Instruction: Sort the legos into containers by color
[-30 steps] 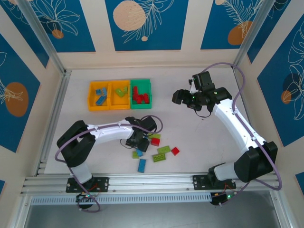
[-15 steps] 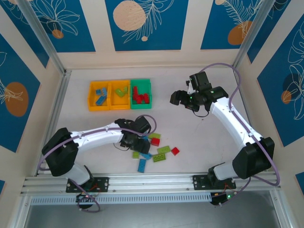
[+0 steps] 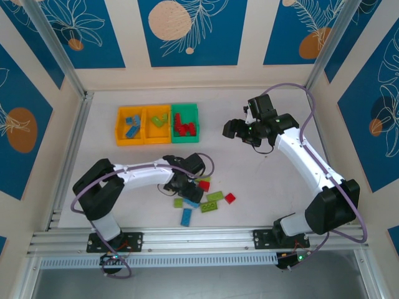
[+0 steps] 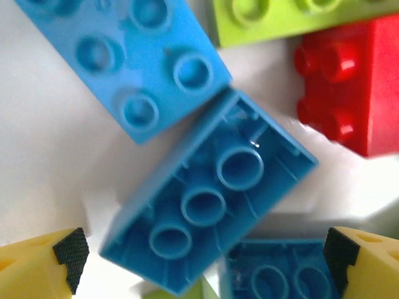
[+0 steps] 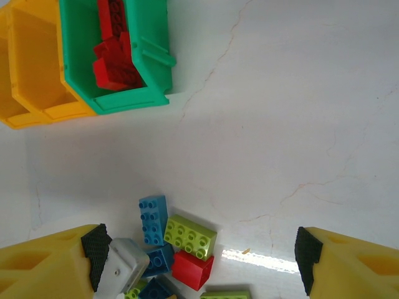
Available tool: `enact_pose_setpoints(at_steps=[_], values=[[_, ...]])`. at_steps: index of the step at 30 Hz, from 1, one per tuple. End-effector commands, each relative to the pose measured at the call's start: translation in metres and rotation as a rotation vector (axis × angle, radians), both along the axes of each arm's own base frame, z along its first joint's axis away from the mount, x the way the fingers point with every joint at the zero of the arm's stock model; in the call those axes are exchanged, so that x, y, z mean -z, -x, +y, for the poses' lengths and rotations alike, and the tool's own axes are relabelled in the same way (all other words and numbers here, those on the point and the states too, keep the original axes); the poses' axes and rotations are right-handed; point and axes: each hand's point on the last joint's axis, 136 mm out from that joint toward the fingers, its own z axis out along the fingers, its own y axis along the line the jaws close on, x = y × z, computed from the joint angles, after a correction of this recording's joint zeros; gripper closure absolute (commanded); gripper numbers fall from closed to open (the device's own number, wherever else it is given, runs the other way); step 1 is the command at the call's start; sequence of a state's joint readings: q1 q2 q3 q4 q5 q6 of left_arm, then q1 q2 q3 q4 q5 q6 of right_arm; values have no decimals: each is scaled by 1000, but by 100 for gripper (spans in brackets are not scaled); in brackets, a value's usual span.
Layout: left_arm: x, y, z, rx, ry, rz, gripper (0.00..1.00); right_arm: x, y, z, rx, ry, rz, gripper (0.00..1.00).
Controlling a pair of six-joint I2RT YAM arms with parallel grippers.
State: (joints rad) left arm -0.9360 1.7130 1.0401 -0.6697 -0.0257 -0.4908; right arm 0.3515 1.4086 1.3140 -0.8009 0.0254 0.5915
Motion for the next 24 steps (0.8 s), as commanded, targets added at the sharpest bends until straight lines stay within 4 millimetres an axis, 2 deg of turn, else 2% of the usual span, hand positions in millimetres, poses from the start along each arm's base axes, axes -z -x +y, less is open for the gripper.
enact_pose_setpoints(at_steps=[1,3,5,9,13,20,24], values=[[-5,-28,2,52,-56,-126,0,0,5,4,-9,-13,16,19],[-6,-33,-3,85,-41,-155,0,0,5,3,-12,-7,17,19],[-3,-36,-8,115,-33,-163,5,-1,5,2,-11,-5,15,19],[8,-34,-13,138,-47,-121,28,-4,7,2,-8,-7,14,19],[9,-28,-13,137,-30,-98,46,-4,9,1,-2,-8,9,19],[0,-28,1,137,-27,-122,57,-4,6,5,-8,-22,13,19],[-23,-38,11,103,0,-168,60,-6,5,7,-13,-26,13,19]])
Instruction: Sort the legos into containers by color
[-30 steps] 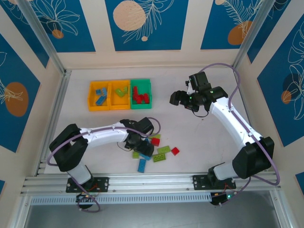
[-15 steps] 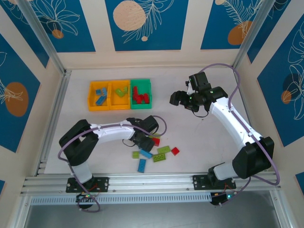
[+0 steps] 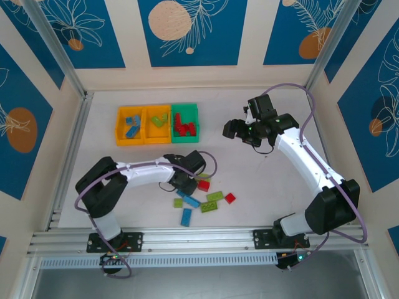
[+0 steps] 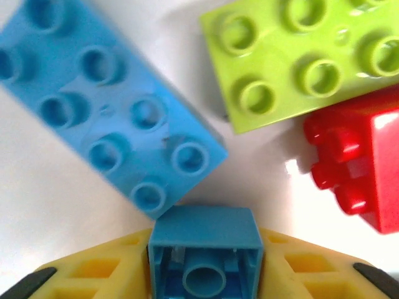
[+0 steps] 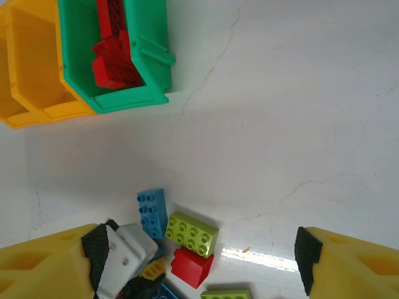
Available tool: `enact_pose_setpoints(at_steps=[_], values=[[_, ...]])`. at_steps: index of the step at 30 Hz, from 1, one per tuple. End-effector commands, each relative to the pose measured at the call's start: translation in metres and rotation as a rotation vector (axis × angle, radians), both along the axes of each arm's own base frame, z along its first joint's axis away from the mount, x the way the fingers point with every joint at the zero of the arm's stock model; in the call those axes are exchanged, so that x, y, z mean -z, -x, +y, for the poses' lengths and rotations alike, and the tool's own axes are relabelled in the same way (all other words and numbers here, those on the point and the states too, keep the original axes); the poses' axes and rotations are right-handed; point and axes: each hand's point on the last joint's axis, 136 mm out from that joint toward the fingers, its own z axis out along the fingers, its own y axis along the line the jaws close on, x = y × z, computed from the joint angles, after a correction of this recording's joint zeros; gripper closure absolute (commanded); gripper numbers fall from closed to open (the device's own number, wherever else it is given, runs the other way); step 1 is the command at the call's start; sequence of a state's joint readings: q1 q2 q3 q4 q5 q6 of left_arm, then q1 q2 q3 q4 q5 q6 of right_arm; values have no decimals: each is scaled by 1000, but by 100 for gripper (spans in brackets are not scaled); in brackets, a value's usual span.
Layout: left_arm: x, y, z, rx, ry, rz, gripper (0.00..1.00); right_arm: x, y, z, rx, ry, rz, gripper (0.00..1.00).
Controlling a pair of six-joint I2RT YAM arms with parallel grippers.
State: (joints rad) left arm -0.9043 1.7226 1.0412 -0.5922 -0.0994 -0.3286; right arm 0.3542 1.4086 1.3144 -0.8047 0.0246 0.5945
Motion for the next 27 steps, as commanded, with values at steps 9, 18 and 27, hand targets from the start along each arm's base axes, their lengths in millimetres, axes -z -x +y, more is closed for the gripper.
enact_pose_setpoints(at_steps=[9,18,27], values=[[-106,-78,76,-308,195,-216,72,-8,1,16,-22,-44,1,19],[-132,-208,222,-784,51,-396,70,-5,1,32,-63,-37,12,19],[-118,-291,254,-839,95,-361,58,4,9,43,-94,-27,42,19]])
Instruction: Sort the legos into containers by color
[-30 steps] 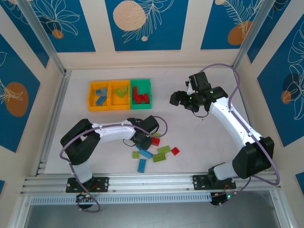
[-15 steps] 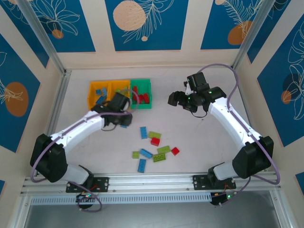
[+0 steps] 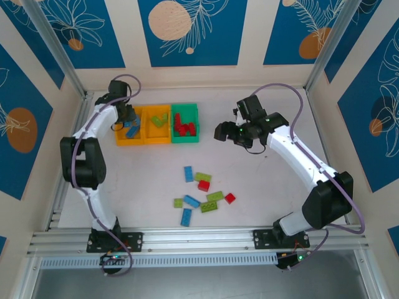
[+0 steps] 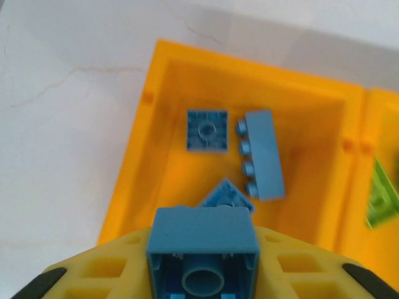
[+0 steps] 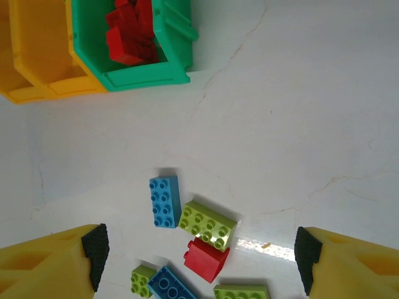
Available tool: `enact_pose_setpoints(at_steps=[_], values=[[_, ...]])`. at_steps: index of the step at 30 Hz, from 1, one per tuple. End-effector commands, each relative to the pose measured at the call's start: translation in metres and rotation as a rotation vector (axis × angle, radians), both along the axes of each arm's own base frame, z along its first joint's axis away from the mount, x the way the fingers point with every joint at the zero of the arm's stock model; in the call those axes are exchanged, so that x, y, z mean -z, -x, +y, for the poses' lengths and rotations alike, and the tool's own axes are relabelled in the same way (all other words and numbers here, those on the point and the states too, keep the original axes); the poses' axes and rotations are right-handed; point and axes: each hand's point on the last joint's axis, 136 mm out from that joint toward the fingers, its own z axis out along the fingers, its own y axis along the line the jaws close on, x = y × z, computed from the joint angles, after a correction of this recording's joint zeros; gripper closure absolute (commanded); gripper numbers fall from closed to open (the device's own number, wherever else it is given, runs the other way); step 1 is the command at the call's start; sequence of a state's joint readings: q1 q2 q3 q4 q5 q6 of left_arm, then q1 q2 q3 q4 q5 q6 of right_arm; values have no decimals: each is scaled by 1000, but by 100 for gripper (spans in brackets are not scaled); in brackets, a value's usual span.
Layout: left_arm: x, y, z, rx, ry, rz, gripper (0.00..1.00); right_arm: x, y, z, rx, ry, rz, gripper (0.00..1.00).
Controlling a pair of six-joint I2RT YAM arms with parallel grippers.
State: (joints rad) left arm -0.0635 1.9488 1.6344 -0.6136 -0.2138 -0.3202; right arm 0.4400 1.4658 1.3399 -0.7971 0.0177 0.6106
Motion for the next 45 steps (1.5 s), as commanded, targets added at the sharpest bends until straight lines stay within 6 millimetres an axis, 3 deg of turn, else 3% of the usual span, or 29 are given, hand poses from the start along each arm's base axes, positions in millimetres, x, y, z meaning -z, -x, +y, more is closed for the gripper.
enact_pose_setpoints(at_steps=[1,4,8,10,13,16,19,22,30,34,36,42,45], values=[[-13,-14,-5,34,26,-9,52,-4,5,12,-25,-19,14,19],[-25,-13,-9,55,51,-36,44,1,13,21,-57,-1,22,19],[-61,6,-24,90,134,-117,44,13,24,37,-93,22,49,19],[-85,22,-40,139,196,-173,45,21,30,47,-115,22,67,19],[-124,57,-80,316,243,-266,47,41,39,59,-166,62,95,20],[-148,102,-124,565,153,-329,47,66,46,70,-295,157,65,23],[-157,150,-156,796,74,-375,46,91,59,83,-485,228,50,22],[-160,197,-178,1027,147,-425,39,114,65,87,-603,348,63,20],[-133,273,-184,1349,128,-412,17,162,69,97,-697,433,143,19],[-129,277,-179,1357,92,-406,5,174,61,94,-666,489,152,28],[-131,274,-179,1355,84,-421,0,175,56,90,-638,510,154,38],[-134,271,-184,1377,87,-437,0,168,37,62,-509,579,153,62],[-137,271,-184,1374,91,-454,0,151,24,58,-457,561,119,72]])
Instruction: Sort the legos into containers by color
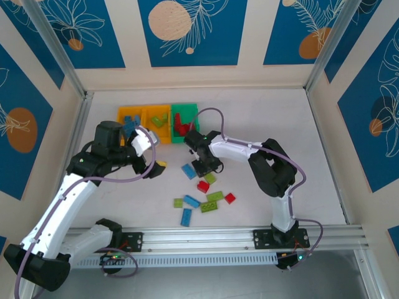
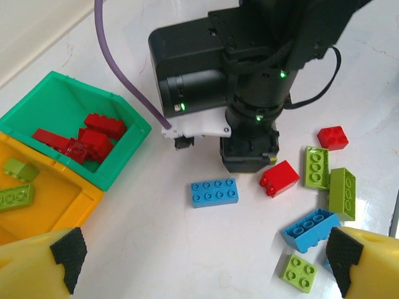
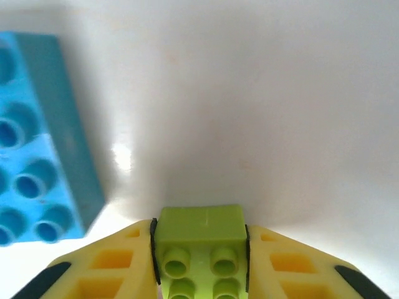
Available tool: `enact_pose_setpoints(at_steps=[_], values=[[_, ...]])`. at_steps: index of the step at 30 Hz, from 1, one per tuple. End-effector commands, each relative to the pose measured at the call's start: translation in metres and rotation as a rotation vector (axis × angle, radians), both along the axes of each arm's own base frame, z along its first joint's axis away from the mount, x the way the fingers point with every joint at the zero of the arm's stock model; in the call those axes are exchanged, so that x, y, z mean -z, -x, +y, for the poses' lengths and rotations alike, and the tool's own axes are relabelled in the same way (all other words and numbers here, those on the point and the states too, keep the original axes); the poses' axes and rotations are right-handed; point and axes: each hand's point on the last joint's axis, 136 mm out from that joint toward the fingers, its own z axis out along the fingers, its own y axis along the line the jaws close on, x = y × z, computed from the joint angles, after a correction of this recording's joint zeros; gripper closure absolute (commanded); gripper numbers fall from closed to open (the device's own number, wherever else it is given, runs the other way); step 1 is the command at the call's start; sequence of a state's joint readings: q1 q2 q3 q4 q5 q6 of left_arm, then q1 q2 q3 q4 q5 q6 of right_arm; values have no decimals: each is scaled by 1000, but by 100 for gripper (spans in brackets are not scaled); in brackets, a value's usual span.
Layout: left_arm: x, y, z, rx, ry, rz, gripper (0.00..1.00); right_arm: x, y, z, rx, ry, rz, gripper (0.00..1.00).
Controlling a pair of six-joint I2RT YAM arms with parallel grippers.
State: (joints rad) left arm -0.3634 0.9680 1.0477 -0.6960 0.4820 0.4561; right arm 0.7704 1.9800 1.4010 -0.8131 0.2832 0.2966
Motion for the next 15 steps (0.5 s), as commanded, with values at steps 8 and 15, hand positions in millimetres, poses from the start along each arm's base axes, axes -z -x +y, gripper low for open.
enact_pose_setpoints(at_steps=[8,15], values=[[-31,-8,0,-69,86,-78,0,-140,-63,39,148,-386,-244,74],[-36,-37,12,-292,170,-26,0,-193,-121,112,85,-632,-472,74]])
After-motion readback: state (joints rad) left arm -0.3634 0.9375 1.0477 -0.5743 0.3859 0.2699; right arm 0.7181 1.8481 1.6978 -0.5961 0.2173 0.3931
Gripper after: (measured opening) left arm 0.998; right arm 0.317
